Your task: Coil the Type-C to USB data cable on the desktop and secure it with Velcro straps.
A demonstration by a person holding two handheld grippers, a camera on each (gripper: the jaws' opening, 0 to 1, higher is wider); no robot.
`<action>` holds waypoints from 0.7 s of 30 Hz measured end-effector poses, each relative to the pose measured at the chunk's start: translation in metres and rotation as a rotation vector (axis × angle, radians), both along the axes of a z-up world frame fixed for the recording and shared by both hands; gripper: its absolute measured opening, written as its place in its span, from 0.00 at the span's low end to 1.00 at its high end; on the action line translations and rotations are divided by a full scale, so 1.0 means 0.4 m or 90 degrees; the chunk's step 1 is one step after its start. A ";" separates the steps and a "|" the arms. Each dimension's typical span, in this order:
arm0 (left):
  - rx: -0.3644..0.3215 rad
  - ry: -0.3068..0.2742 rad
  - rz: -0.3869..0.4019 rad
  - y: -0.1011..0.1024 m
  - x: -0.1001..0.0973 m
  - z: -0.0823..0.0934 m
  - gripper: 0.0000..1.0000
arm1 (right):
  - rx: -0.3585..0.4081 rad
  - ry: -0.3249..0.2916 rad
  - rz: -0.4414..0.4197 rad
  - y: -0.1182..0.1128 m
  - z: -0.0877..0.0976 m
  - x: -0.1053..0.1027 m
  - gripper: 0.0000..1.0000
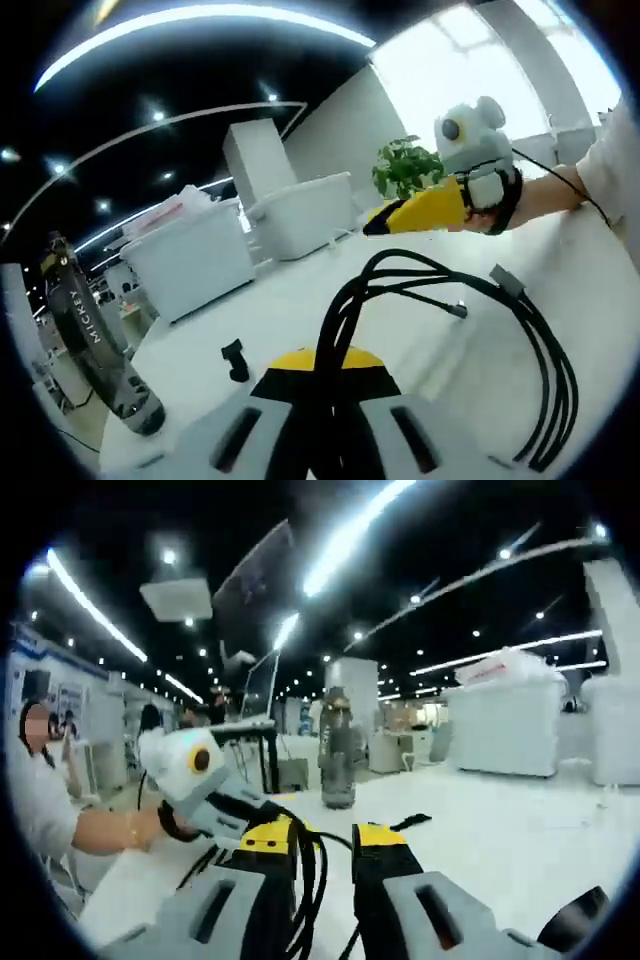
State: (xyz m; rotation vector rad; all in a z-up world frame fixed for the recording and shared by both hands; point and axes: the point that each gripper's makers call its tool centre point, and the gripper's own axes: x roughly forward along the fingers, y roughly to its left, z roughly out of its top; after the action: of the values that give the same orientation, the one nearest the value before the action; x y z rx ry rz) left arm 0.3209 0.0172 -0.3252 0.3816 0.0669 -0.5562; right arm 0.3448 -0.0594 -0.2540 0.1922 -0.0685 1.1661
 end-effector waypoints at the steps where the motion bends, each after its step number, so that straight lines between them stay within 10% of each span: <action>1: 0.005 0.000 0.002 0.007 -0.001 -0.001 0.04 | 0.038 0.023 -0.004 -0.006 0.018 0.028 0.17; 3: 0.012 0.002 0.001 0.010 -0.002 -0.003 0.04 | 0.040 0.034 -0.014 0.001 0.019 0.092 0.17; 6: 0.021 0.007 -0.008 -0.003 -0.002 -0.010 0.04 | -0.112 -0.058 -0.070 0.064 -0.077 0.203 0.17; 9: 0.029 0.011 -0.010 -0.010 -0.004 -0.021 0.04 | -0.163 -0.081 -0.092 0.132 -0.150 0.253 0.17; 18: 0.032 -0.001 -0.005 -0.013 -0.006 -0.012 0.04 | -0.361 -0.339 -0.022 0.321 -0.268 0.244 0.21; 21: 0.036 -0.003 -0.003 -0.013 -0.008 -0.011 0.04 | -0.364 -0.348 -0.017 0.345 -0.260 0.256 0.21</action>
State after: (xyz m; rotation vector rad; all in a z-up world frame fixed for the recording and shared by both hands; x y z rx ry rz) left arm 0.3177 0.0121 -0.3297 0.4374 0.0779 -0.5590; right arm 0.4473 0.0786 -0.3580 -0.6340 -0.2122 1.1395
